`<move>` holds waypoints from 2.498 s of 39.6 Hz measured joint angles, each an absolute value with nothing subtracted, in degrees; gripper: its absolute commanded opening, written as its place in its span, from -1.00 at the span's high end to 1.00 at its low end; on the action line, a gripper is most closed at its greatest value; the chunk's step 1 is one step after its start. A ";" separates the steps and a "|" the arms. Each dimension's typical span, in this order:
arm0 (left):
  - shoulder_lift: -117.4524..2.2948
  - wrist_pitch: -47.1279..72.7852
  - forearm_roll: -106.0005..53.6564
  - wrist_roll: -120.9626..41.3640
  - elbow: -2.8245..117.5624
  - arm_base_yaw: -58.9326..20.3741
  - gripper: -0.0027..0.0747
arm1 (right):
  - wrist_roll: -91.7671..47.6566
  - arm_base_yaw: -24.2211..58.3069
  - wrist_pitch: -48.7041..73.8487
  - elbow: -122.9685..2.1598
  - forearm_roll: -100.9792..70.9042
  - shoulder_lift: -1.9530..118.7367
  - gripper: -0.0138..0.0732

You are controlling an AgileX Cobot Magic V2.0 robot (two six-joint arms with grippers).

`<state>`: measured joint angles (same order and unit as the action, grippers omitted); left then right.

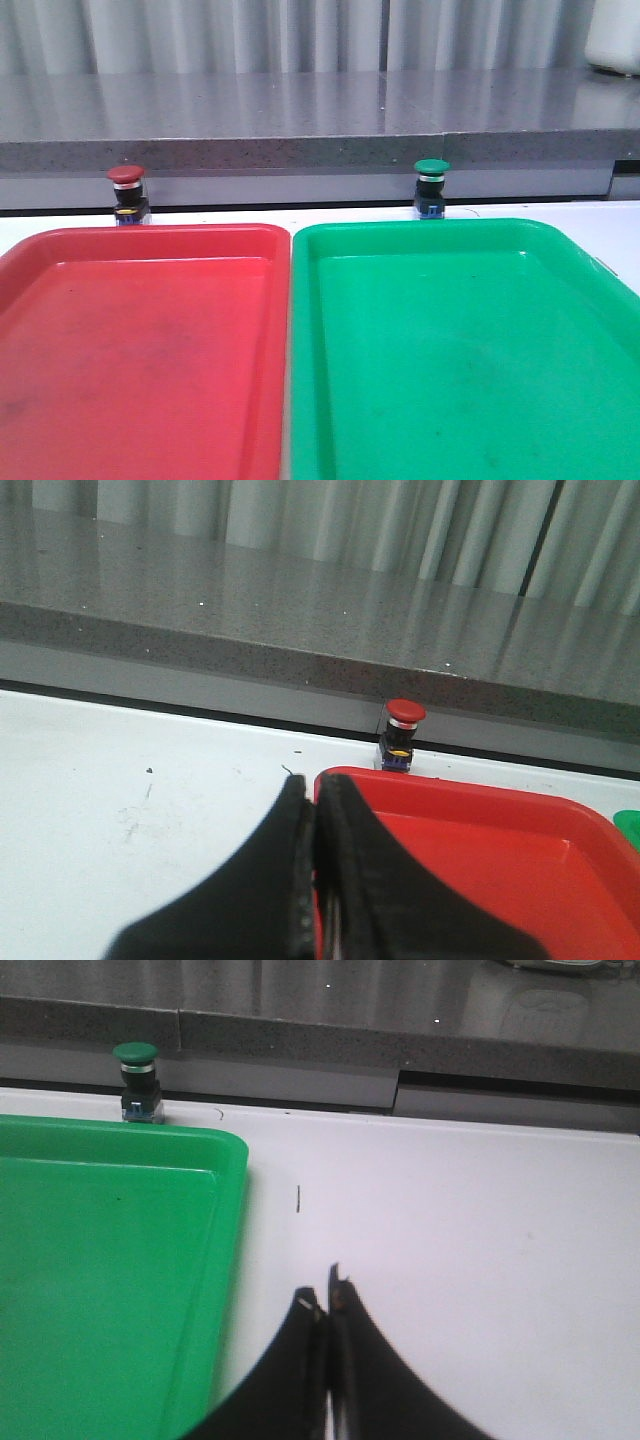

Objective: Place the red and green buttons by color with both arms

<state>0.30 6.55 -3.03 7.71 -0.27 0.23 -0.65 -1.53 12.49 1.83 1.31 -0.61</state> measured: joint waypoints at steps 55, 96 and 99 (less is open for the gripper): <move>0.30 -8.66 -3.25 7.71 1.40 0.23 0.98 | 0.46 -1.53 5.72 -1.44 0.59 -0.61 0.97; -23.99 12.98 1.79 7.71 24.70 0.23 -0.67 | 0.91 -1.53 23.67 -26.41 -2.00 17.99 -0.49; -23.99 12.86 1.79 7.71 24.70 0.23 -0.76 | 0.91 -1.53 23.67 -26.41 -2.00 17.99 -0.70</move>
<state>-23.99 12.86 1.79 7.71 24.70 0.23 0.91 -1.53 23.67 -26.41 -2.00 17.99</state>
